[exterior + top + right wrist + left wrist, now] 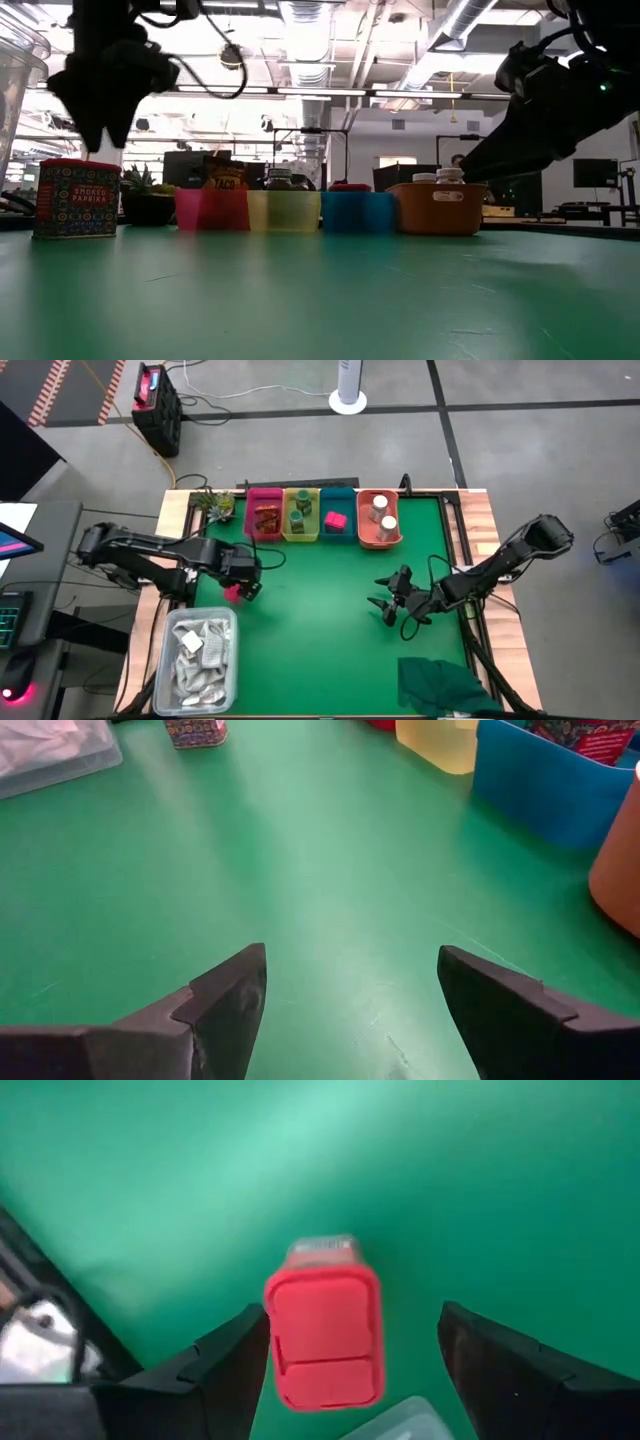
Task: Sort spices by type
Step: Put the red lid seasoning can into the blue bin
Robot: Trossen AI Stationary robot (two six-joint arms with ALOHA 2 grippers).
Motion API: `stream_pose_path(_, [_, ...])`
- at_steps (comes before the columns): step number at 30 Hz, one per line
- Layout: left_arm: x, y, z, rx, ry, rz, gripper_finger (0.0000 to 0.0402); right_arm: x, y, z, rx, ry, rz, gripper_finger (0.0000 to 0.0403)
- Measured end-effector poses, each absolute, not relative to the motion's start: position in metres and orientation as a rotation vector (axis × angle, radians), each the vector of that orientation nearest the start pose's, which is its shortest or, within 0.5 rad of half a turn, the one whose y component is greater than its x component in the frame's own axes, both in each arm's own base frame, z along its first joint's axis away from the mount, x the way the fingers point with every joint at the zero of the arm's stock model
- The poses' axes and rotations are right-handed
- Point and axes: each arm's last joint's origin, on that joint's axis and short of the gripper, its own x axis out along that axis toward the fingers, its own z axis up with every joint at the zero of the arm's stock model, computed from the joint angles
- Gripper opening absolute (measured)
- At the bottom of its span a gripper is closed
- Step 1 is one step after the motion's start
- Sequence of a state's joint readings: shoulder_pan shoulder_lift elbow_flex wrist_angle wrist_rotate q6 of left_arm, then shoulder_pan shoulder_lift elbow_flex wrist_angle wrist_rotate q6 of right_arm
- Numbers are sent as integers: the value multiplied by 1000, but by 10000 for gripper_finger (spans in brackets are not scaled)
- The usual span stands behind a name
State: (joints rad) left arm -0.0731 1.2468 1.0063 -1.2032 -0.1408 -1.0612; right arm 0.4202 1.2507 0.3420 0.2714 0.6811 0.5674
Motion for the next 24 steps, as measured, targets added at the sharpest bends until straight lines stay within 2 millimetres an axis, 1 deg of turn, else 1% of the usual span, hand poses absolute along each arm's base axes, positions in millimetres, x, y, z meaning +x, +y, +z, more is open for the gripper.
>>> stream_pose_path(3, [194,-11,247,-739,1262,818,277,197,68,144,215,451,-393,317])
stream_pose_path(5, [193,-11,243,-740,1271,826,277,197,68,144,216,451,-395,317])
stream_pose_path(11, [191,-12,239,-706,1303,804,277,197,67,144,213,452,-395,317])
stream_pose_path(16, [188,-12,230,-694,1335,793,277,195,67,141,214,455,-397,317])
stream_pose_path(24, [192,-12,227,-700,1303,763,277,194,66,140,220,450,-397,317])
